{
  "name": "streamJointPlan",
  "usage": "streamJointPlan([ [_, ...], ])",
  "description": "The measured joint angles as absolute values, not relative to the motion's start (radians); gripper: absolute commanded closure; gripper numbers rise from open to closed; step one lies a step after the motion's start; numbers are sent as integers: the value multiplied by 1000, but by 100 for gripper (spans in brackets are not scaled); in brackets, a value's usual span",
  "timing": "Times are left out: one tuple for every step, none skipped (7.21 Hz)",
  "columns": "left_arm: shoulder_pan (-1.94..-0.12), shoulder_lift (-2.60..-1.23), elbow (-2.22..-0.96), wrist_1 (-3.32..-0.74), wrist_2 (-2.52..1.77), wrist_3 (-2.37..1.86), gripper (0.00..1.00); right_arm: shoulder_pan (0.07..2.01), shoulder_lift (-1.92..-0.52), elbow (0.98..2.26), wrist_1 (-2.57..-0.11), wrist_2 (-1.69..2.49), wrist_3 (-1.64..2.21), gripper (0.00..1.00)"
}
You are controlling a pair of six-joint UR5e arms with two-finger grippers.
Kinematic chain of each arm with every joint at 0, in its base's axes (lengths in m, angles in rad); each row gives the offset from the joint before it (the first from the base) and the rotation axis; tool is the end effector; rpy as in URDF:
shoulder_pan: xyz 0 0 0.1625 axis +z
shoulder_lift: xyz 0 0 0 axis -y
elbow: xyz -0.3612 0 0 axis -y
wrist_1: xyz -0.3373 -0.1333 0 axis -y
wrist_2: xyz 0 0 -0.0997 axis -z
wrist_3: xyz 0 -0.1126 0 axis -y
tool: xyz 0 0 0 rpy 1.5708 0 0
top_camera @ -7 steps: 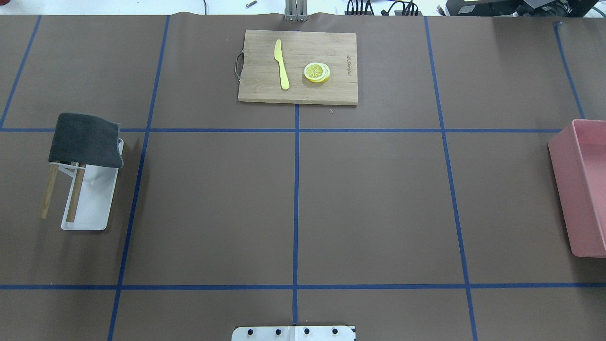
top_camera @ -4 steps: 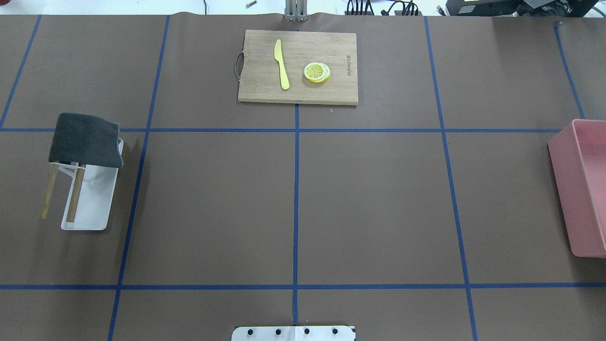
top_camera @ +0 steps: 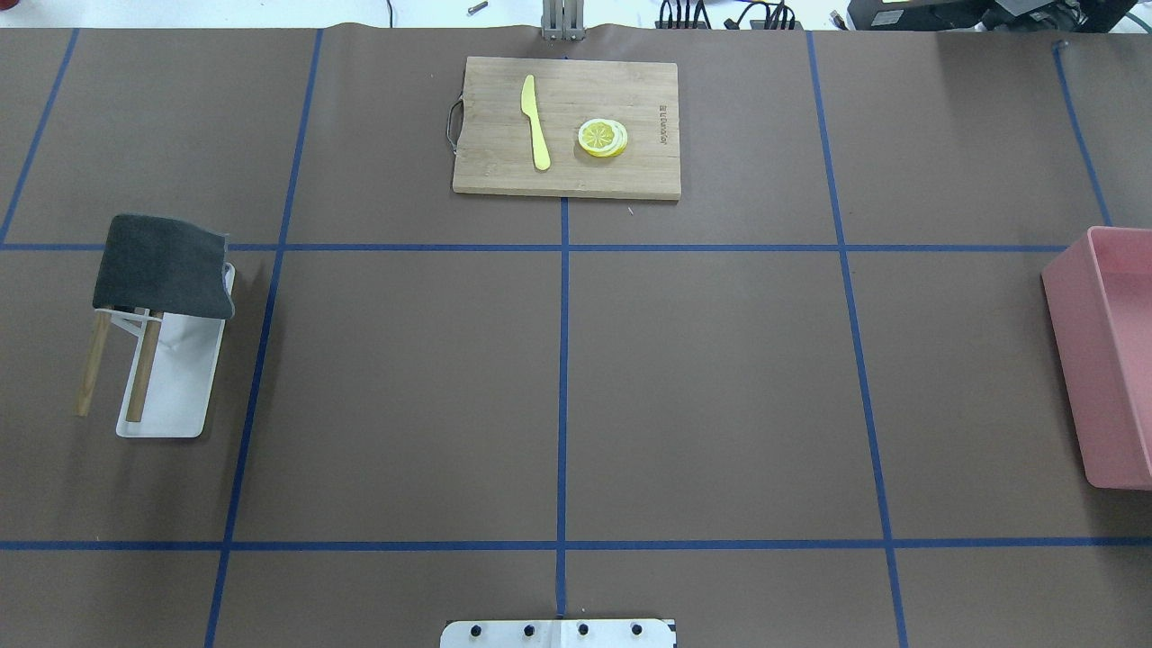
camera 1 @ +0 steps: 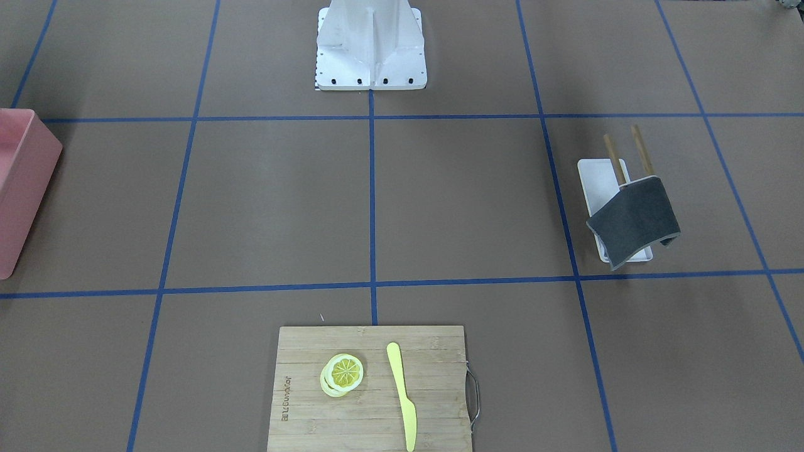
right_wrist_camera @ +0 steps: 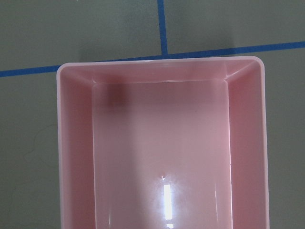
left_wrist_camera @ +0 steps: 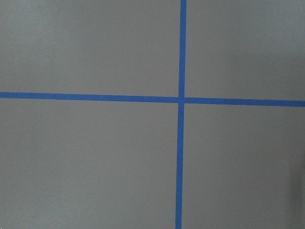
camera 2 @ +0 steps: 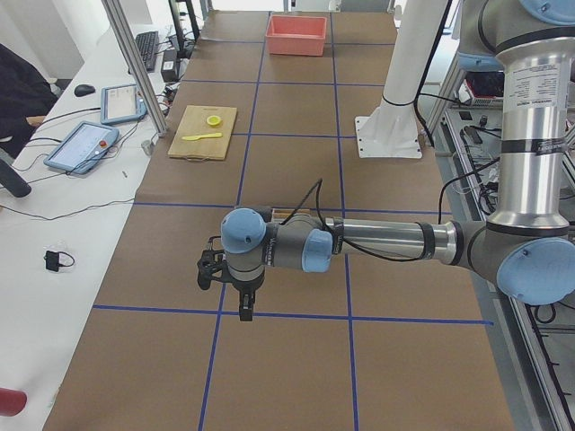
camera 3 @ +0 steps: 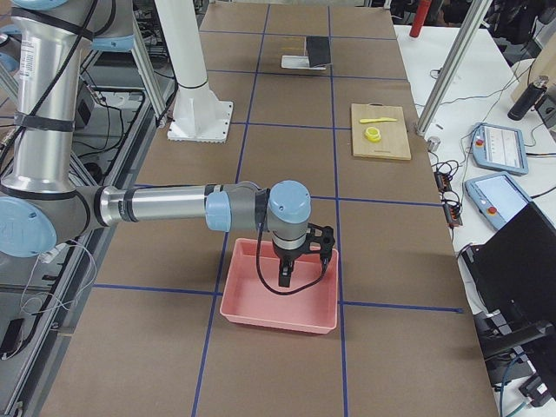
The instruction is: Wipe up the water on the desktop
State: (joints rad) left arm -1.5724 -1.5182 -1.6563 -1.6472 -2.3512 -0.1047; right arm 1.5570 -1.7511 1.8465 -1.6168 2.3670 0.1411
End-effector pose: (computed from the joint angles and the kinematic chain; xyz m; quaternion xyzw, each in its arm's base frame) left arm -0.0548 -0.4259 0.5808 0.0309 0.3819 -0.0283 0.9233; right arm 0.0477 -0.3752 0.5595 -0.0073 -0.3882 0.0491 0.9203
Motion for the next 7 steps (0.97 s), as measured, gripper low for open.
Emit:
streamJointPlan([
  [-1572,-1518,-1657,-1647,-2353,-106,2,1557,-1751,1847,-1617,2367,141,0],
  [-1572,-1518,-1659,-1647,-2356,-106,2,1557,-1751,1847,-1617,2367,141,0],
  [-1570,-1521,-1661,-1650,-2356,-107,2,1557,-1753,1850,-1617,2367,140,0],
  [-1567,-1527,-1659,-1651,-2356,-111,2,1557,-1758,1855,-1616,2368,140,0],
  [-1566,-1531,-1655,-1652,-2354,-111,2,1557,-1762,1861,-1617,2367,140,0],
  [-1565,-1538,-1657,-1653,-2355,-110,2,1554,-1758,1870,-1618,2364,139,0],
  [-1565,-1546,-1665,-1654,-2358,-112,2,1550,-1750,1882,-1617,2359,139,0],
])
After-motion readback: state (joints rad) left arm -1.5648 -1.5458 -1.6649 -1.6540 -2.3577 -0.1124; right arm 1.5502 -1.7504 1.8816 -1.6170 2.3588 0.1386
